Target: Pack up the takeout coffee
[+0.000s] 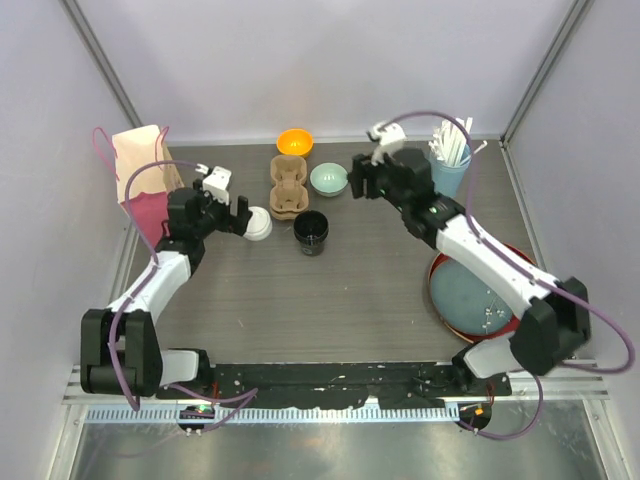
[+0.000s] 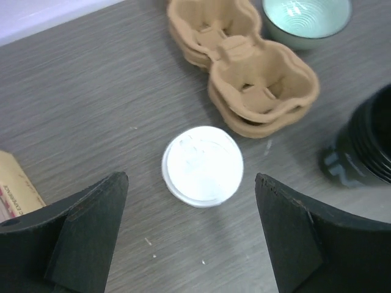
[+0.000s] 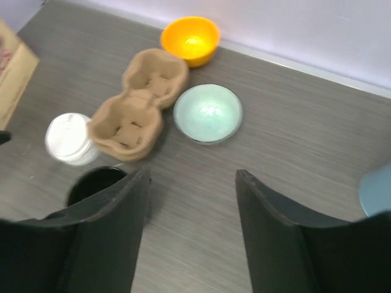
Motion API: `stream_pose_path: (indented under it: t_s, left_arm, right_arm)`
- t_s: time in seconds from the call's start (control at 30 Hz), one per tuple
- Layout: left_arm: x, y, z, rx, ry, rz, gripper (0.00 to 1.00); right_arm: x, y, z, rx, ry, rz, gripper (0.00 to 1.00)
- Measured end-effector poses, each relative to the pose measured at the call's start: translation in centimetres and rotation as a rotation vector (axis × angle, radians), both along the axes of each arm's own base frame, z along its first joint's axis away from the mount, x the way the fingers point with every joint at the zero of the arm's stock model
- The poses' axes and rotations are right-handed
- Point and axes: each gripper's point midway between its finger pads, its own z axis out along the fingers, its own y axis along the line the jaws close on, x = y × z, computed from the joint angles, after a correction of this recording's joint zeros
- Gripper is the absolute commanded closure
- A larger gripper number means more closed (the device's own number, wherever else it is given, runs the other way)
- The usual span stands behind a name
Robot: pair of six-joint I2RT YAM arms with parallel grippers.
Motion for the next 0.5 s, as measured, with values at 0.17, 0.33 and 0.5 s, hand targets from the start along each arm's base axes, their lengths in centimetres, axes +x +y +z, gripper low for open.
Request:
stream_pose_path:
  t_s: [0.17,0.33,0.5]
  left_arm:
    - [-2.1,-1.5,1.6,-0.006,0.120,-0.110,0.12]
    - [-4.3,-2.3,1.8,-0.031,0.248,-0.163,0.12]
    - [-5.9,-2.5,0.7,-0.048,0.354,-0.166,0.13]
  right_arm:
    - [0.9,8.4,1.0,-0.120,0.101,0.221,0.52]
    - [0.3,12.5,-4.3,-0.322,0.273,0.387,0.57]
    - [-0.5,13.5,-10.0,-0.484,0.426,0.499,0.54]
